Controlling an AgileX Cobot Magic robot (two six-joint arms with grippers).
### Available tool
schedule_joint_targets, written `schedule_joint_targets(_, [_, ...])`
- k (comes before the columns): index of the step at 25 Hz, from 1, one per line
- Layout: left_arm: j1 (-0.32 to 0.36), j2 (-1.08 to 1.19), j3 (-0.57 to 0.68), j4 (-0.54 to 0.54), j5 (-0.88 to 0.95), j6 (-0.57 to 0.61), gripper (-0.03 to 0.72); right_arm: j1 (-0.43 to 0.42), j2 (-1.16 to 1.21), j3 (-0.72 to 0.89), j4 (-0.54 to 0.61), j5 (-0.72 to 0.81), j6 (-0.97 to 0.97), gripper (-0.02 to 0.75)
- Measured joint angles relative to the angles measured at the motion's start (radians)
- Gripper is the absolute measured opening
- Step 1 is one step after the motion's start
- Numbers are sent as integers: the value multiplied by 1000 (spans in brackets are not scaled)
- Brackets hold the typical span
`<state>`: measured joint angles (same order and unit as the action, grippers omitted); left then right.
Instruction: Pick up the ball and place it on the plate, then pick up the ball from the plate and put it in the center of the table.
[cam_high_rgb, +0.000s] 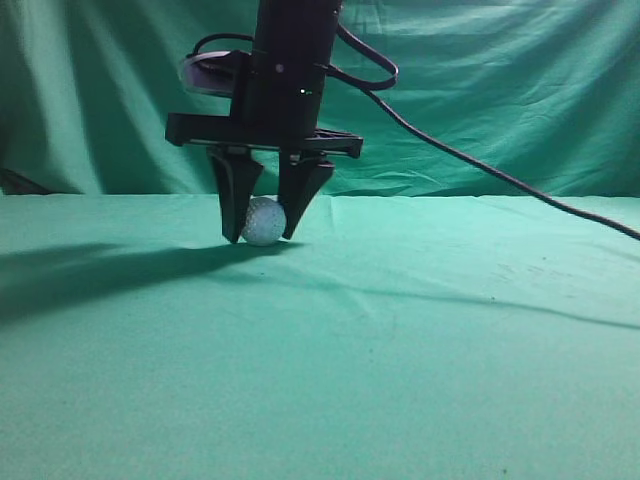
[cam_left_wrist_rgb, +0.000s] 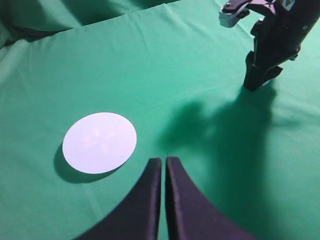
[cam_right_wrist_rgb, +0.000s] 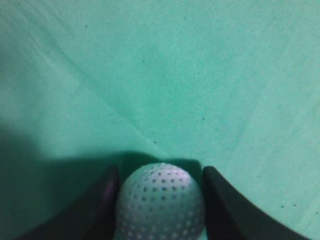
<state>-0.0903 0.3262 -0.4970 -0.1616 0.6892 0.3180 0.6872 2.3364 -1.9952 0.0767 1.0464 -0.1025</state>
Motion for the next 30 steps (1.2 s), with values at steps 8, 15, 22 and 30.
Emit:
schedule_joint_targets(8, [0, -1, 0, 0, 0, 0, 0, 0, -4, -129, -4, 115, 0, 538])
schedule_joint_targets(15, [0, -1, 0, 0, 0, 0, 0, 0, -168, -247, -69, 198, 2, 162])
schedule_joint_targets(22, [0, -1, 0, 0, -56, -2, 0, 0, -426, -210, -86, 212, 52, 0])
schedule_joint_targets(30, [0, -1, 0, -53, -43, -4, 0, 0, -773, 186, -191, 216, 114, 0])
